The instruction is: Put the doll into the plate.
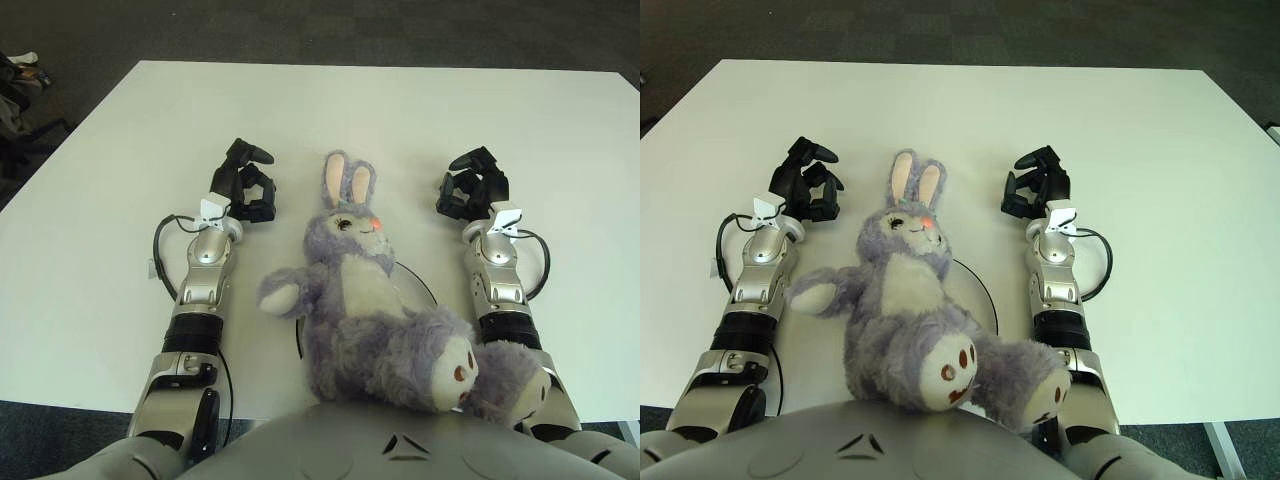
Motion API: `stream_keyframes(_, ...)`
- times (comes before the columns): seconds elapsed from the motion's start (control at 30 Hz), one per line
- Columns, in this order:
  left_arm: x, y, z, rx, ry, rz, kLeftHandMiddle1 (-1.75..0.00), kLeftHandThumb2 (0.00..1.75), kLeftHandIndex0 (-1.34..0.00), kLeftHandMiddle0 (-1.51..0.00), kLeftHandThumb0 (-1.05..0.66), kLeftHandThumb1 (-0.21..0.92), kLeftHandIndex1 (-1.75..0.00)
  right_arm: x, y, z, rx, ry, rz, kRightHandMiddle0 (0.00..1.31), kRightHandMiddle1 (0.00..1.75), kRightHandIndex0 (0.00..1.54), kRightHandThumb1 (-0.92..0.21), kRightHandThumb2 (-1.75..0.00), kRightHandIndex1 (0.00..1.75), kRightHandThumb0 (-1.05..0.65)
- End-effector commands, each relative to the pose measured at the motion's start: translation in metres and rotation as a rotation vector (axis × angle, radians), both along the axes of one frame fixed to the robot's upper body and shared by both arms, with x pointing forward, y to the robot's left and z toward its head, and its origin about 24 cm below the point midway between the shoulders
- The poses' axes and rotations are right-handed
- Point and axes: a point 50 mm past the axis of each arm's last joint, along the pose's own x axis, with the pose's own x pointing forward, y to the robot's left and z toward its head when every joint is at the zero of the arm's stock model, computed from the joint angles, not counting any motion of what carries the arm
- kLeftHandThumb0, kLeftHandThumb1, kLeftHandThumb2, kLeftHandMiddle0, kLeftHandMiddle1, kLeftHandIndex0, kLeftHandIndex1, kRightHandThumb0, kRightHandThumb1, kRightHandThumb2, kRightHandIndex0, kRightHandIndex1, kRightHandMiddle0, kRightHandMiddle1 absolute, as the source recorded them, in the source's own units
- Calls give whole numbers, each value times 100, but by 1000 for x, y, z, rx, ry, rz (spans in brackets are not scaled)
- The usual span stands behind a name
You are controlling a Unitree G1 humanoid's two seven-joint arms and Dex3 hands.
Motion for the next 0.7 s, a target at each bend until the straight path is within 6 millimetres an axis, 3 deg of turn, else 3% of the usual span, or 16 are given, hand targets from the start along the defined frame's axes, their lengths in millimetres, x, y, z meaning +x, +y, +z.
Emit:
stream_keyframes(0.0,-13,-1,-26,-23,91,18,-173,132,-33,-65,-1,33,-175,-14,-1,-26,17,103,-21,50,175,52,-30,-135,175,-1)
stream_keyframes(0.27,-13,-2,-27,3,83,41,-174,131,-46,-51,-1,33,-175,-15,-1,-26,17,103,-17,51,175,53,-28,-136,175,-1)
stream_keyframes(0.67,-13,-2,-27,7,80,39,-175,130,-47,-48,-1,34,-175,-14,0,-26,14,113,-12,51,175,53,-28,-137,175,-1)
